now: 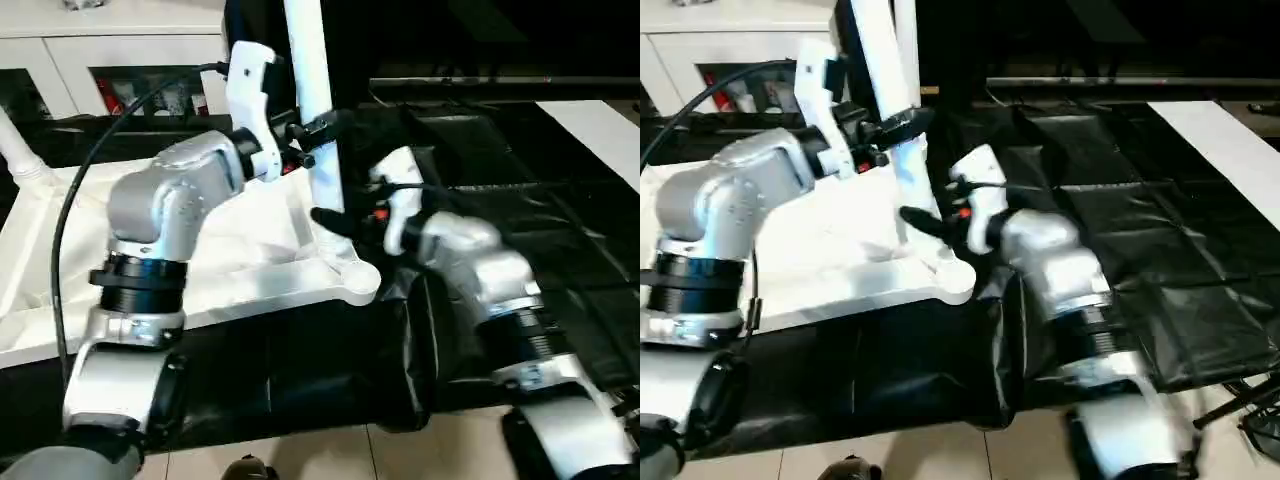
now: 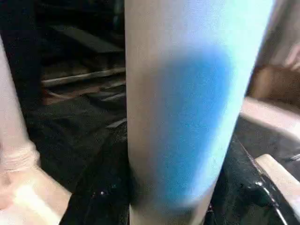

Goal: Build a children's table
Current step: Insert table leg to table base

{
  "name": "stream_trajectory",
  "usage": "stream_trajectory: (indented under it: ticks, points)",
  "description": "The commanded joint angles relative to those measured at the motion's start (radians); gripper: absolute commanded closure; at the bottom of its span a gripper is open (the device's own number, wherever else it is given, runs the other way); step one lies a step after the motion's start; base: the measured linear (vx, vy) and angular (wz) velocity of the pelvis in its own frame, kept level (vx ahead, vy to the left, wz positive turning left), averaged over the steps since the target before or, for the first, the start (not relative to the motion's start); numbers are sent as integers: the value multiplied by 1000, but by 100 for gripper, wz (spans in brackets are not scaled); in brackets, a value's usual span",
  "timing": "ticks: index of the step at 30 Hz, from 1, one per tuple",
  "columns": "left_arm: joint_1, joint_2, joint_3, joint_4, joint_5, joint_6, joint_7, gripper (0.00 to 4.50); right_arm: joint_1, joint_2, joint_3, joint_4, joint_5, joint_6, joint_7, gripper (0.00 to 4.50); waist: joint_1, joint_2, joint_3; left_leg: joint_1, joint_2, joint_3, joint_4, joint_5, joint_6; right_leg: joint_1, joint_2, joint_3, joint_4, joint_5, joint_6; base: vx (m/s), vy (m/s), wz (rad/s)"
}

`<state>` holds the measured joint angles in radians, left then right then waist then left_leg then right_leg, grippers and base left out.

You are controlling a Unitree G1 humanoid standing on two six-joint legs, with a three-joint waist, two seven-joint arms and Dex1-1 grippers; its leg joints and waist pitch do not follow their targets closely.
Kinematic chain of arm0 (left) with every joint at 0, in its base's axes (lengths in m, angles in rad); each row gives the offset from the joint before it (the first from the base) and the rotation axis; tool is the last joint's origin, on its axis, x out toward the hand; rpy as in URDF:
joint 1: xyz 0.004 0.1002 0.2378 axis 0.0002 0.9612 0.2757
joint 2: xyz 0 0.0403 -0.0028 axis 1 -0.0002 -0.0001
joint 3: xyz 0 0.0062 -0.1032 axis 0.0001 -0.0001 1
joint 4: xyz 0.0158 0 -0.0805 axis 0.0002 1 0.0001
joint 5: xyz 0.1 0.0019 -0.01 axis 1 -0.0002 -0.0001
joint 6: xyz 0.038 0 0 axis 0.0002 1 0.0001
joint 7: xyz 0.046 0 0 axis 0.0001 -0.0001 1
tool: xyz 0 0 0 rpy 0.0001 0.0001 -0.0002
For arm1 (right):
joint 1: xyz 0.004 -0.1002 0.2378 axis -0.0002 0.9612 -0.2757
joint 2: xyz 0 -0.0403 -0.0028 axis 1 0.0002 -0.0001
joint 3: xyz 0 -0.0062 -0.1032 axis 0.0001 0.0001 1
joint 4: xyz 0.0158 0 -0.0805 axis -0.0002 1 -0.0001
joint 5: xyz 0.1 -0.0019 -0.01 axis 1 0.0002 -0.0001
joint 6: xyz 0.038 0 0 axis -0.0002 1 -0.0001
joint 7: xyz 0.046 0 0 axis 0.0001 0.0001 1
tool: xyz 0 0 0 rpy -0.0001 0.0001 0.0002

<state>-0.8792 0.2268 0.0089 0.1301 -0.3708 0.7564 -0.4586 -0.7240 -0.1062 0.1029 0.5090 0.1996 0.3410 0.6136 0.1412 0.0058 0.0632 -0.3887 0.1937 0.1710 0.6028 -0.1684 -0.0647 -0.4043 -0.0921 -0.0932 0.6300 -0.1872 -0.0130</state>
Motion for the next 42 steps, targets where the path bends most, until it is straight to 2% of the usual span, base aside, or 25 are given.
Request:
stream_trajectory:
  ticks: [1,4,7,9,10,12,16,17,22,23,25,26,27,28,29,30,31,33,35,36,39,42]
  points:
    - [3,-3,-12,-35,24,2,32,266,-30,-3,-40,29,-27,-20,-70,127,-3,1,-84,17,30,-8,-65,-119,-9,60,-58,51,-61,-79,-208,0,0,0]
    - [7,-17,-8,-39,21,1,50,266,-36,15,-46,48,-29,-36,-91,127,-3,1,-82,18,31,-8,-68,-149,-22,58,-60,52,-66,-112,-196,0,0,0]
    - [10,-30,-7,-46,21,6,71,266,-52,40,-58,77,-25,-61,-120,166,-4,2,-82,19,31,-9,-69,-166,-29,58,-59,52,-67,-123,-190,0,0,0]
    - [11,-31,-6,-51,20,11,69,266,-57,46,-57,83,-19,-71,-116,175,-4,3,-83,18,31,-10,-69,-163,-27,58,-58,52,-66,-114,-187,0,0,0]
    - [13,-31,-8,-57,20,16,67,266,-59,47,-55,87,-16,-78,-113,199,-5,0,-83,17,30,-9,-69,-161,-25,59,-58,52,-66,-110,-186,0,0,0]
    - [17,-30,-11,-68,21,22,66,266,-61,45,-51,94,-14,-91,-107,204,-4,4,-84,17,31,-10,-68,-151,-22,59,-58,52,-63,-93,-191,0,0,0]
    - [19,-27,-14,-70,19,24,70,266,-60,41,-56,110,-20,-114,-99,226,-4,4,-84,17,30,-9,-68,-152,-20,58,-57,52,-64,-89,-192,0,0,0]
    - [18,-25,-15,-71,19,26,68,266,-58,38,-55,111,-21,-121,-93,228,-3,11,-83,16,30,-10,-67,-153,-22,58,-57,52,-62,-85,-195,0,0,0]
    - [13,-16,-22,-66,22,28,48,266,-56,30,-57,106,-15,-131,-78,238,-5,8,-83,19,30,-11,-70,-177,-24,59,-57,51,-66,-103,-194,0,0,0]
    - [12,-15,-20,-67,-3,45,14,210,-55,25,-59,102,-9,-136,-61,240,-5,11,-83,18,30,-11,-69,-179,-25,59,-57,52,-66,-104,-194,0,0,0]
    - [12,-20,-7,-70,-28,59,0,196,-54,21,-59,98,-3,-137,-44,241,-5,9,-83,18,29,-10,-68,-176,-24,60,-57,51,-65,-97,-201,0,0,0]
    - [8,-29,19,-69,-70,78,-21,196,-49,13,-63,81,21,-124,7,241,-4,9,-83,20,29,-9,-68,-175,-24,59,-57,52,-66,-96,-204,0,0,0]
    - [6,-25,27,-61,-82,66,-41,190,-42,1,-59,61,40,-110,65,243,-1,10,-83,21,28,-8,-66,-178,-15,59,-56,52,-65,-85,-214,0,0,0]
    - [6,-23,28,-58,-84,60,-48,167,-39,-3,-57,55,44,-107,85,253,-1,9,-83,17,29,-9,-66,-170,-9,62,-55,51,-63,-66,-217,0,0,0]
    - [6,-22,37,-48,-91,52,-58,167,-33,-13,-52,40,56,-92,121,253,-2,4,-83,15,28,-10,-67,-166,-2,65,-54,50,-62,-61,-217,0,0,0]
    - [6,-22,37,-48,-91,52,-58,160,-33,-13,-52,40,56,-92,121,255,-2,5,-84,16,29,-10,-66,-163,-1,64,-56,51,-62,-59,-218,0,0,0]
    - [13,-3,45,-31,-127,43,-136,146,-13,-48,-31,-6,87,-33,226,255,-3,0,-82,15,26,-8,-66,-158,11,66,-53,50,-66,-66,-217,0,0,0]
    - [20,20,41,-24,-156,48,-210,135,5,-78,-15,-48,118,4,315,255,0,0,-82,14,28,-9,-65,-149,23,67,-56,51,-64,-76,-214,0,0,0]
    - [21,39,33,-14,-167,49,-260,127,17,-109,-6,-88,157,62,388,255,0,0,-82,16,28,-8,-65,-146,27,66,-54,50,-65,-81,-218,0,0,0]
    - [21,40,32,-14,-167,49,-262,127,18,-110,-6,-90,159,65,391,255,0,0,-81,16,28,-8,-65,-149,30,66,-54,51,-67,-87,-218,0,0,0]
    - [5,61,12,37,-166,70,-303,127,52,-197,54,-176,198,119,558,256,2,-1,-79,17,30,-6,-64,-162,25,64,-55,51,-70,-124,-215,0,0,0]
    - [-2,56,12,65,-169,76,-310,127,61,-221,61,-209,216,156,603,257,7,-1,-80,17,31,-8,-65,-165,20,63,-57,50,-72,-148,-210,0,0,0]
